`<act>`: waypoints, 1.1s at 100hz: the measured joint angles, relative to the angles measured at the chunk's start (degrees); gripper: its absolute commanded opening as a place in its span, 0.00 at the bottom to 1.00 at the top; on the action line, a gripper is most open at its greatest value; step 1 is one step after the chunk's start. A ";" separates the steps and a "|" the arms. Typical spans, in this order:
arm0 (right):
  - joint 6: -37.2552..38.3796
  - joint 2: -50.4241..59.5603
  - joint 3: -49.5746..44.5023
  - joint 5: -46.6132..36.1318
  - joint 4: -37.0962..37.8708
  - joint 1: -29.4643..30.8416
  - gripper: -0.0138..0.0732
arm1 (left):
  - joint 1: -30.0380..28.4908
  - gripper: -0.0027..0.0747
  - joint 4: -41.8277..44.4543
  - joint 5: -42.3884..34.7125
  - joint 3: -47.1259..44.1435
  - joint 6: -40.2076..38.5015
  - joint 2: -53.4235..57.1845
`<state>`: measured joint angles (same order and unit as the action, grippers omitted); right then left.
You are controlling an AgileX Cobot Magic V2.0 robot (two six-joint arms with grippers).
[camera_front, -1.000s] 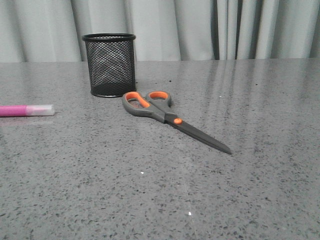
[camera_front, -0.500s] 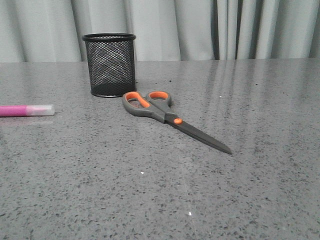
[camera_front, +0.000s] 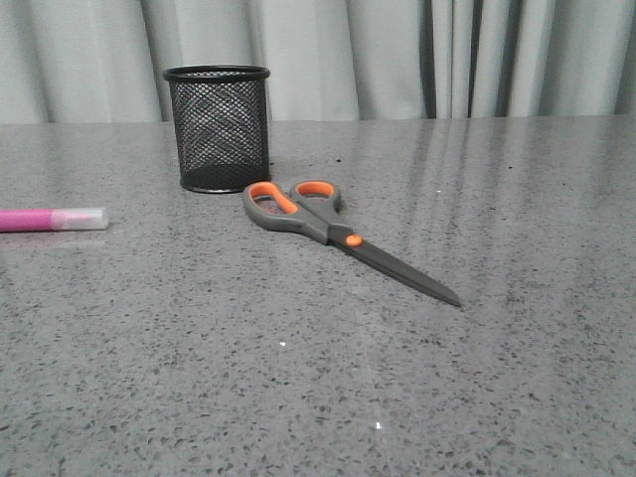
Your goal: Put pen and scissors into bin
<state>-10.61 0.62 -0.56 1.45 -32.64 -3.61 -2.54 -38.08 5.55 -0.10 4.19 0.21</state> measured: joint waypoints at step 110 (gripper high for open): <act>-2.94 -46.00 40.07 31.11 10.09 0.00 0.65 | 0.00 0.31 18.29 31.60 35.99 8.83 -32.85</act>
<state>-13.55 -45.38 39.51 32.56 -22.55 -3.61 -2.54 -19.79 37.15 35.89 13.02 -32.64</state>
